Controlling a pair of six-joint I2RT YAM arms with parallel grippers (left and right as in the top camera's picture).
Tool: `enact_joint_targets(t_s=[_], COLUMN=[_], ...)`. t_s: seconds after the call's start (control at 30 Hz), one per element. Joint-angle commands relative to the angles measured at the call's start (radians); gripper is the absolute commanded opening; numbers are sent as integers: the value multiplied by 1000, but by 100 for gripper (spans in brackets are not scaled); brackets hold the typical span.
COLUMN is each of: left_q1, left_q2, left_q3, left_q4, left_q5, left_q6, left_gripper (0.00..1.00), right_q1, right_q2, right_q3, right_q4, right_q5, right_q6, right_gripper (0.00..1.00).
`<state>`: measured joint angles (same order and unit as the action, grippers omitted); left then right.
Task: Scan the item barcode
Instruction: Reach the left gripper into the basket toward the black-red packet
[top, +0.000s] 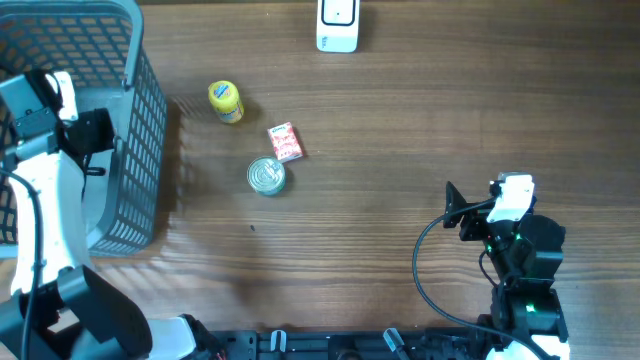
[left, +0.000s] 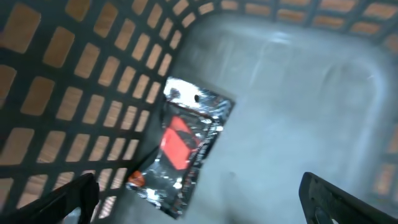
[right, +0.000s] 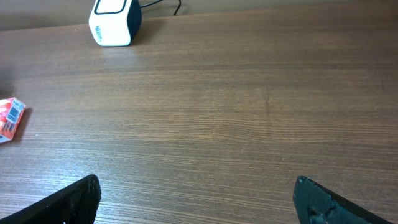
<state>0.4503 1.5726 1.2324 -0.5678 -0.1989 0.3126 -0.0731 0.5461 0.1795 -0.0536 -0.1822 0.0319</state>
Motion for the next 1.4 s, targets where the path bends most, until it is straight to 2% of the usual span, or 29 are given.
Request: enact_joint_targets(t_s=[0.0, 0.2, 0.4, 0.57, 0.7, 1.3, 1.33, 1.37], left_q1=[71, 187, 195, 196, 197, 247, 251, 257], left_q2=[28, 84, 166, 220, 258, 422, 427, 435], left_q3=[6, 6, 6, 6, 6, 4, 4, 4], left_q4=[10, -1, -6, -3, 11, 135, 135, 139], left_q5=[42, 169, 182, 195, 195, 211, 217, 226], left_q6=[98, 138, 217, 371, 444, 438, 439, 439], left_gripper=[100, 100, 100, 100, 100, 100, 99, 95], right_q1=[-3, -3, -3, -3, -3, -3, -3, -3], right_q2=[0, 0, 0, 0, 0, 0, 0, 0], right_q3=[20, 20, 20, 20, 20, 20, 20, 20], right_q4=[-3, -3, -1, 0, 0, -12, -12, -12], right_q5=[0, 3, 12, 30, 30, 31, 31, 31], right_q6=[-3, -5, -6, -6, -6, -6, -5, -5], right_gripper=[100, 100, 100, 100, 100, 100, 100, 100])
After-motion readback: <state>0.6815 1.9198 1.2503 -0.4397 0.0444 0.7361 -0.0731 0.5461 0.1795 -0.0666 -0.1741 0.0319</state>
